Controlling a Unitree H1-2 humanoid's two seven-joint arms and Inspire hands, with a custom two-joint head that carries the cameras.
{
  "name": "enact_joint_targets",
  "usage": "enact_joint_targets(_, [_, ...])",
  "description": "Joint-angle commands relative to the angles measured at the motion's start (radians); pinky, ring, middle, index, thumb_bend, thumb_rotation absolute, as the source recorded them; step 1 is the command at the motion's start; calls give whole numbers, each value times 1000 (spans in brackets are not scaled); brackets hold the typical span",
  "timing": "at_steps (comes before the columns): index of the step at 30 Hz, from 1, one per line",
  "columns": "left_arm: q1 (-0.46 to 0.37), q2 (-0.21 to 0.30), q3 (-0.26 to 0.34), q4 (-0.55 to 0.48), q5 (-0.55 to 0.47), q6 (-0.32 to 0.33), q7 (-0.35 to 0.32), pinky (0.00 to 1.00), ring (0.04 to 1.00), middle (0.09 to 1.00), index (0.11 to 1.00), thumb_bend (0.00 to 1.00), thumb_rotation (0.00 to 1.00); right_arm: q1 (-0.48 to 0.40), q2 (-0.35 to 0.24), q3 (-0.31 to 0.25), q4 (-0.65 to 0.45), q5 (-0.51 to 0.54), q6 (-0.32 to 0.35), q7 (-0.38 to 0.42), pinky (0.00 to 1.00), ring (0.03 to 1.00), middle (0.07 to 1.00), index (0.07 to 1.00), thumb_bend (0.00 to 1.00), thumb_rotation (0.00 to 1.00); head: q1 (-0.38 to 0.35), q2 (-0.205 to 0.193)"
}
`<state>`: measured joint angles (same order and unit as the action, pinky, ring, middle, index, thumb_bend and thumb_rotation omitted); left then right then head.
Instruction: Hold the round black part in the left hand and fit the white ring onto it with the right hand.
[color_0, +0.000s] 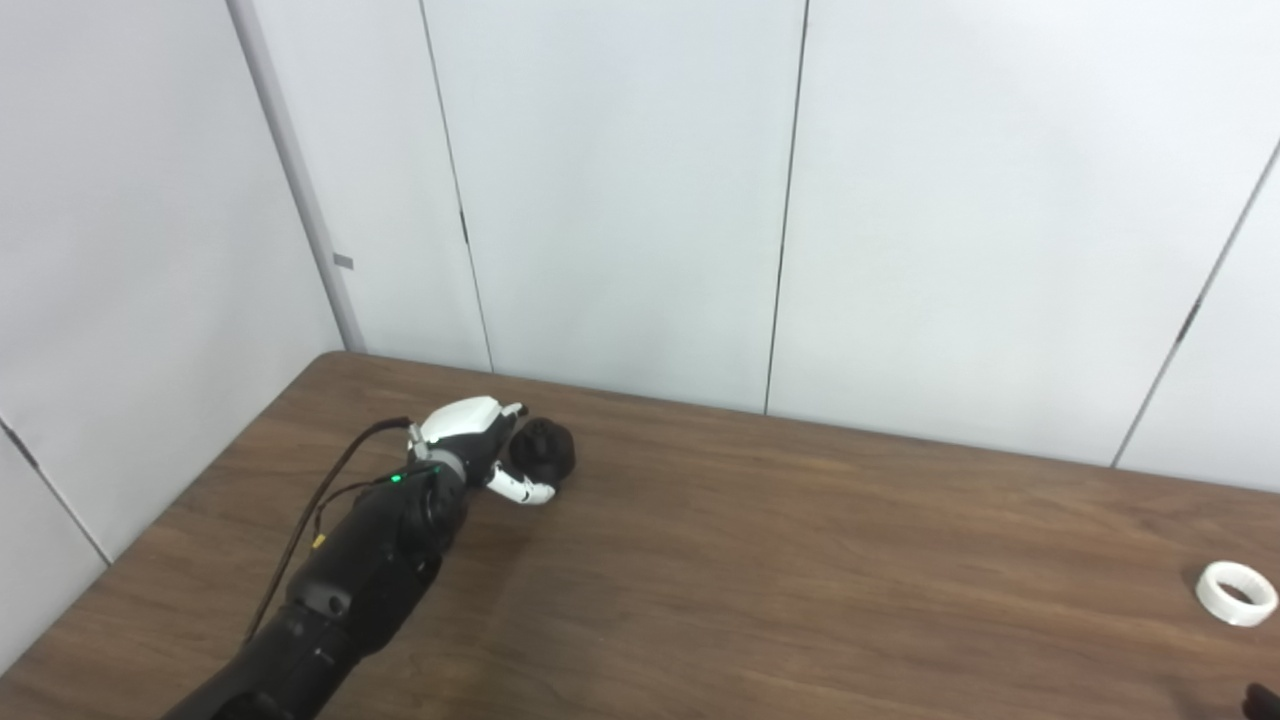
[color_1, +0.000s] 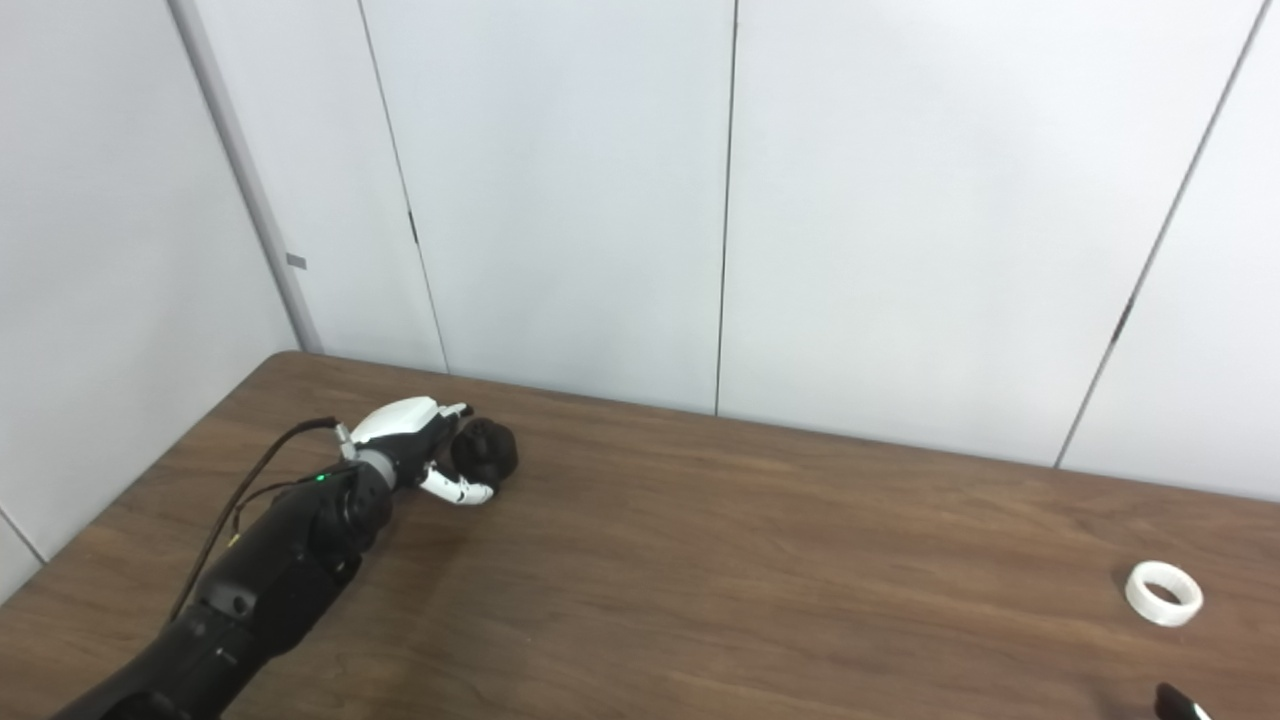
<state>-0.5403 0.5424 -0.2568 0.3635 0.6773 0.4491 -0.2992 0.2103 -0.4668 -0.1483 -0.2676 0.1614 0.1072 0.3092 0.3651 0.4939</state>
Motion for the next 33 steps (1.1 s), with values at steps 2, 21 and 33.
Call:
enact_joint_targets(2, [-15, -10, -8, 28, -14, -11, 15, 1000, 1000, 1000, 950, 1000, 248, 5, -18, -4, -12, 1, 4, 5, 1000, 1000, 1000, 987, 928, 444, 0, 5])
enact_joint_targets(21, [-67, -30, 46, 258, -197, -178, 54, 1000, 1000, 1000, 812, 1000, 205, 73, -26, -25, -97, 8, 34, -1, 1000, 1000, 1000, 985, 941, 462, -19, 46])
enact_joint_targets(33, [-78, -59, 21, 266, -218, -213, 74, 1000, 1000, 1000, 851, 1000, 212, 50, -21, -10, -87, -2, 46, 6, 1000, 1000, 1000, 1000, 933, 454, -23, 33])
